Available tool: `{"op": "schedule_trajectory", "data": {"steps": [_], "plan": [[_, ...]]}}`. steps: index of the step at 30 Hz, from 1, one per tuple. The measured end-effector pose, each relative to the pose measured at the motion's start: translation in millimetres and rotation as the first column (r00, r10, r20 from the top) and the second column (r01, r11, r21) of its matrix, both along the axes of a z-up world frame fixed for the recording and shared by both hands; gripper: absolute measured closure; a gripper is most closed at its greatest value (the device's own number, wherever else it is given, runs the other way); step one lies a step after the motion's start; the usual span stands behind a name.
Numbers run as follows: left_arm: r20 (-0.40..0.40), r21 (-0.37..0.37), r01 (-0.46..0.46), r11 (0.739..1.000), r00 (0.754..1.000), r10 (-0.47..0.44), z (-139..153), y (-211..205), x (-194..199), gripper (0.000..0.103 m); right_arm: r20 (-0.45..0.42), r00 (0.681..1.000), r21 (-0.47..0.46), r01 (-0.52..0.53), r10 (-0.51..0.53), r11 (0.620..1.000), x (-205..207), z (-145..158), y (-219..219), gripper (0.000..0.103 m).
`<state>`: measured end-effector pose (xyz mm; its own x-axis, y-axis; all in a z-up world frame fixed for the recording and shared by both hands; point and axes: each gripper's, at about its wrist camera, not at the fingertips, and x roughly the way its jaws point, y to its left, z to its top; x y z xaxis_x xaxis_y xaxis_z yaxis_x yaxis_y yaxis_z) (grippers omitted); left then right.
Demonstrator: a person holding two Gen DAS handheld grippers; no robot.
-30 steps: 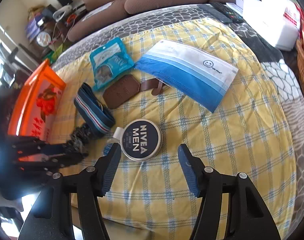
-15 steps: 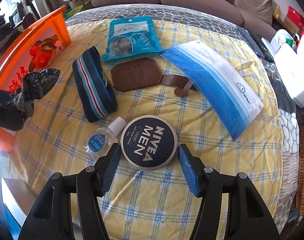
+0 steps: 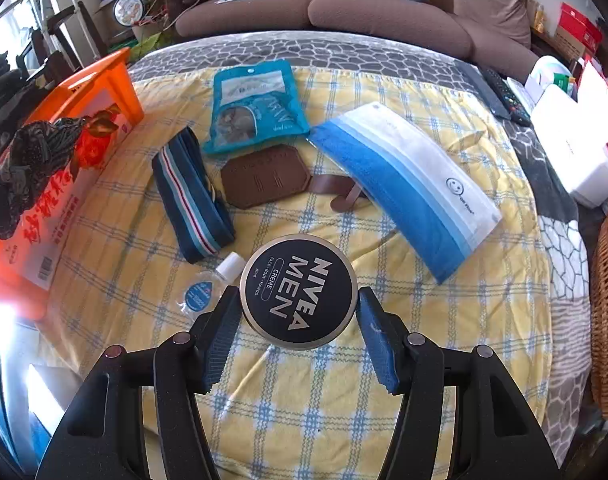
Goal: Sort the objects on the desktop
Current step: 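Carry the scrunchie and NIVEA tin with both tools over the basket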
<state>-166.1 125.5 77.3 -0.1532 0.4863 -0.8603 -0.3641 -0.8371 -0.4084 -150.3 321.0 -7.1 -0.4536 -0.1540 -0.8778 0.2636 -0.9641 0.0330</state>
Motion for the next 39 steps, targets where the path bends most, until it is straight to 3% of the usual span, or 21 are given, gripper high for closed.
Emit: {"op": "schedule_trajectory", "data": {"steps": [8, 16, 21, 26, 32, 39], "plan": [[-0.033, 0.009, -0.078, 0.997, 0.996, 0.078, 23.8, -58.2, 14.3, 0.079, -0.082, 0.994, -0.017, -0.073, 0.072, 0.997, 20.7, 65.7, -39.1, 0.043], [-0.053, -0.007, -0.2, 0.98, 0.978, 0.2, 34.9, -147.6, 27.5, 0.079, -0.12, 0.974, -0.029, -0.195, 0.19, 0.98, 32.3, 107.6, -126.5, 0.043], [-0.048, -0.058, -0.269, 0.961, 0.963, 0.267, 21.3, -197.8, 33.2, 0.079, -0.126, 0.956, -0.048, -0.273, 0.265, 0.961, 35.0, 119.5, -188.3, 0.043], [-0.024, -0.106, -0.303, 0.947, 0.953, 0.302, -6.3, -233.2, 37.3, 0.079, -0.105, 0.935, -0.028, -0.343, 0.338, 0.939, 36.2, 109.3, -251.5, 0.043], [-0.005, -0.056, -0.336, 0.94, 0.942, 0.336, -17.1, -260.0, 40.7, 0.079, -0.036, 0.909, 0.019, -0.416, 0.416, 0.909, 36.2, 75.0, -309.9, 0.043], [-0.005, -0.009, -0.329, 0.944, 0.944, 0.329, -12.6, -266.0, 39.4, 0.079, 0.067, 0.882, 0.071, -0.47, 0.466, 0.88, 36.8, 31.4, -344.8, 0.043]]}}
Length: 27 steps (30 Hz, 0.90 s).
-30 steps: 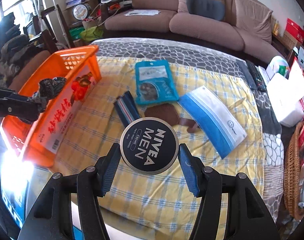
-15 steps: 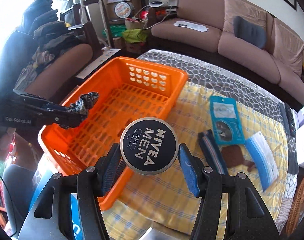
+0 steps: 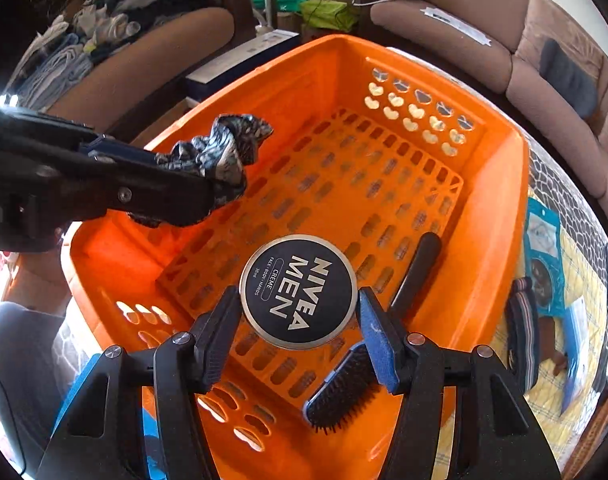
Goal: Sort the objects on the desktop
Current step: 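Carry the scrunchie and NIVEA tin with both tools over the basket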
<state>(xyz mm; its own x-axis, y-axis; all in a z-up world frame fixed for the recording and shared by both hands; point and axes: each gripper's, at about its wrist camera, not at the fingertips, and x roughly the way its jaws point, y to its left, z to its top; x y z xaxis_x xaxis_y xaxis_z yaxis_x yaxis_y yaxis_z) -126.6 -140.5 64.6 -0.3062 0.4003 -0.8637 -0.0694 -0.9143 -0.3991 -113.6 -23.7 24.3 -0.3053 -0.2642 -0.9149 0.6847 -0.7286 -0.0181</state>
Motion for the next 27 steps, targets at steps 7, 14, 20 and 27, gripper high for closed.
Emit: {"op": "schedule_trajectory", "data": {"steps": [7, 14, 20, 27], "plan": [[0.011, 0.029, -0.015, 0.999, 1.0, 0.015, -4.3, -7.1, -1.0, 0.079, 0.061, 0.998, 0.059, -0.004, 0.0, 0.998, -4.9, -21.3, -10.9, 0.042], [0.018, 0.03, -0.018, 0.999, 1.0, 0.017, -7.4, -5.6, -1.6, 0.079, 0.119, 0.992, 0.093, 0.027, -0.038, 0.995, -13.1, -34.3, -6.5, 0.042], [0.021, 0.025, -0.016, 1.0, 1.0, 0.016, -9.1, 0.8, -5.0, 0.078, 0.104, 0.994, 0.067, 0.028, -0.035, 0.997, -8.8, -23.7, -2.8, 0.036], [0.03, 0.016, -0.01, 1.0, 0.999, 0.009, -13.1, 16.1, -15.1, 0.078, 0.061, 0.997, 0.018, 0.05, -0.051, 0.999, -6.3, 8.0, 15.6, 0.035]]}}
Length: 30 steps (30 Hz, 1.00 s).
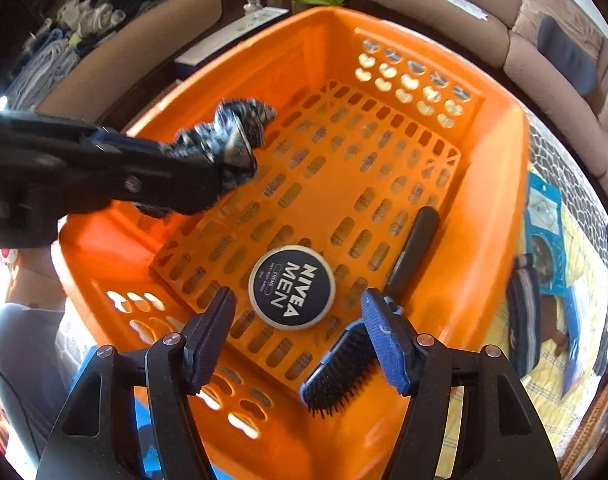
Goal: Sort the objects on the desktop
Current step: 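Carry the scrunchie and NIVEA tin with both tools over the basket, then open both tools to drop the scrunchie and tin into the basket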
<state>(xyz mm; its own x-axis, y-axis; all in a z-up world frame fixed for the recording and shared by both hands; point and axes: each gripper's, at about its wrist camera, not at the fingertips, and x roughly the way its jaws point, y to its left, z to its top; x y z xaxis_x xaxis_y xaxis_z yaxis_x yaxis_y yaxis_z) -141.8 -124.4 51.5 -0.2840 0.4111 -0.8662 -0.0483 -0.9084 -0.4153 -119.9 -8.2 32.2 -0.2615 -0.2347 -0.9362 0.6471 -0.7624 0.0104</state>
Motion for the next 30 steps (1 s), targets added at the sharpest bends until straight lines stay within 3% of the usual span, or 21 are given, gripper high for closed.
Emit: {"op": "schedule_trajectory", "data": {"steps": [6, 15, 17, 24, 30], "plan": [[0.022, -0.067, 0.029, 0.997, 0.999, -0.027, -15.3, 31.2, -23.2, 0.078, -0.058, 0.995, -0.131, 0.068, -0.077, 0.989, 4.1, 43.3, 38.2, 0.035], [0.052, -0.176, 0.07, 0.982, 0.997, -0.062, -43.8, 76.0, -47.2, 0.077, -0.067, 0.985, -0.177, 0.145, -0.159, 0.973, 11.1, 56.3, 90.5, 0.035], [0.051, -0.181, 0.064, 0.981, 0.997, -0.055, -45.3, 78.9, -48.3, 0.073, -0.06, 0.982, -0.184, 0.167, -0.18, 0.969, 12.4, 55.9, 104.9, 0.035], [0.036, -0.145, 0.019, 0.989, 0.999, -0.014, -35.6, 70.3, -45.3, 0.03, -0.025, 0.967, -0.232, 0.24, -0.253, 0.943, 6.5, 46.0, 141.7, 0.035], [0.003, -0.14, -0.021, 0.99, 1.0, 0.022, -13.6, 58.2, -42.7, 0.03, -0.026, 0.954, -0.264, 0.281, -0.298, 0.923, 6.1, 51.7, 164.7, 0.035]]}}
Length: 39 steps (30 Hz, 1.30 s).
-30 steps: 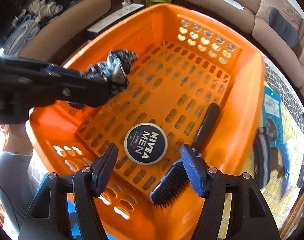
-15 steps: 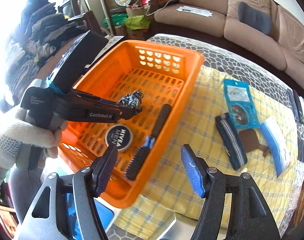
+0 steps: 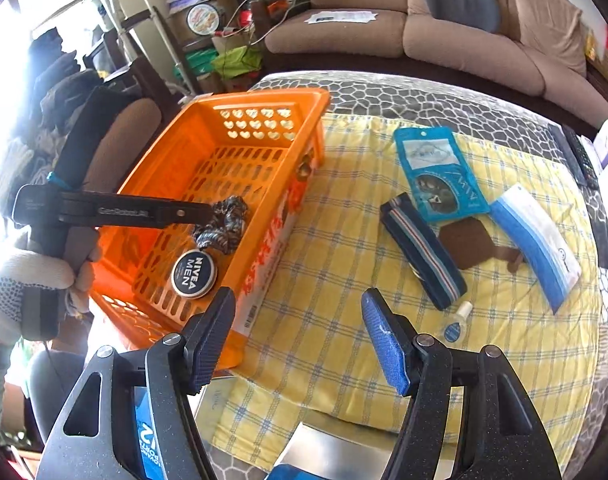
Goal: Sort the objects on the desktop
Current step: 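Open both tools to drop the scrunchie and tin into the basket, then move the right tool to the small clear bottle and close on it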
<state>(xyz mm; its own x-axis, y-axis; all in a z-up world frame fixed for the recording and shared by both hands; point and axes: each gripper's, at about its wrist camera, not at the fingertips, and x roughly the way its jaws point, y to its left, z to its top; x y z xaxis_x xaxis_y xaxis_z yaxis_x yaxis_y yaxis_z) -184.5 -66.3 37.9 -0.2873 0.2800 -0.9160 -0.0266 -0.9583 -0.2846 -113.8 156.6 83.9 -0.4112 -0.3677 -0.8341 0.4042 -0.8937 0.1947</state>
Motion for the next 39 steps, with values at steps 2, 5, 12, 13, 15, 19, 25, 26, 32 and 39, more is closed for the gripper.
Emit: {"op": "schedule_trajectory", "data": {"steps": [2, 5, 12, 13, 15, 19, 25, 26, 32, 39], "plan": [[-0.018, -0.001, 0.004, 1.0, 1.0, -0.004, 9.5, 1.6, 1.6, 0.029, -0.006, 1.0, -0.002, 0.019, -0.019, 1.0, 0.4, 3.9, 8.4, 0.035], [-0.046, 0.007, 0.025, 1.0, 0.999, -0.025, 24.1, 9.8, 6.3, 0.021, -0.013, 0.999, 0.002, 0.049, -0.049, 0.999, 0.2, 8.9, 22.4, 0.035], [-0.099, 0.019, 0.109, 0.994, 0.989, -0.107, 54.0, 51.4, 19.5, 0.007, -0.012, 0.99, -0.007, 0.142, -0.142, 0.99, -1.3, 17.1, 69.4, 0.035], [-0.105, 0.019, 0.119, 0.993, 0.988, -0.117, 56.9, 59.0, 21.1, 0.007, -0.013, 0.988, -0.011, 0.156, -0.156, 0.988, -1.1, 18.5, 77.0, 0.035], [-0.106, 0.02, 0.137, 0.99, 0.985, -0.134, 60.8, 75.6, 24.2, 0.006, -0.017, 0.983, -0.015, 0.184, -0.184, 0.983, 0.2, 20.6, 91.5, 0.035], [-0.109, 0.048, 0.16, 0.986, 0.982, -0.154, 65.5, 106.0, 26.7, 0.006, -0.014, 0.974, -0.01, 0.225, -0.225, 0.974, 3.6, 19.6, 117.3, 0.035], [-0.096, 0.081, 0.178, 0.981, 0.981, -0.17, 60.4, 150.1, 24.6, 0.007, -0.012, 0.964, 0.019, 0.267, -0.267, 0.964, 10.8, 3.4, 142.5, 0.035], [-0.095, 0.09, 0.178, 0.98, 0.981, -0.17, 58.9, 155.9, 24.1, 0.007, -0.006, 0.964, 0.024, 0.267, -0.267, 0.963, 10.8, -2.8, 143.6, 0.035], [-0.08, 0.098, 0.175, 0.98, 0.983, -0.167, 49.0, 180.7, 16.0, 0.007, 0.058, 0.966, 0.065, 0.249, -0.253, 0.966, -0.9, -52.1, 137.1, 0.048], [-0.072, 0.088, 0.153, 0.984, 0.986, -0.147, 39.7, 177.1, 5.2, 0.007, 0.167, 0.944, 0.018, 0.287, -0.286, 0.958, -32.1, -94.0, 127.3, 0.049]]}}
